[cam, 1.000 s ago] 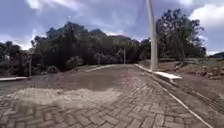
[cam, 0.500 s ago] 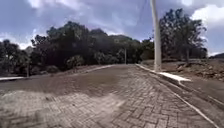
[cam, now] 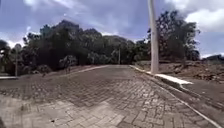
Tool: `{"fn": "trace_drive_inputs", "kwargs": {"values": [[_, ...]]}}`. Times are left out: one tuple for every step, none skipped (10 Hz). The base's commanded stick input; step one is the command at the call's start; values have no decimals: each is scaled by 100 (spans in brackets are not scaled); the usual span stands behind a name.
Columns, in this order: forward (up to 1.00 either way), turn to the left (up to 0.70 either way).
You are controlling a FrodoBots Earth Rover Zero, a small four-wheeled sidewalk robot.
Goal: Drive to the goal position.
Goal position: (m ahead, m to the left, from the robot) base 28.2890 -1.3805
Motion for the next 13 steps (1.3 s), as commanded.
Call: {"fn": "trace_drive_inputs", "kwargs": {"values": [[85, -8], [85, -27], [85, -26], [85, -7], [85, -17], [85, -10], [85, 0], [85, 25], [85, 27], [85, 10], [85, 15], [85, 0], [85, 0]]}}
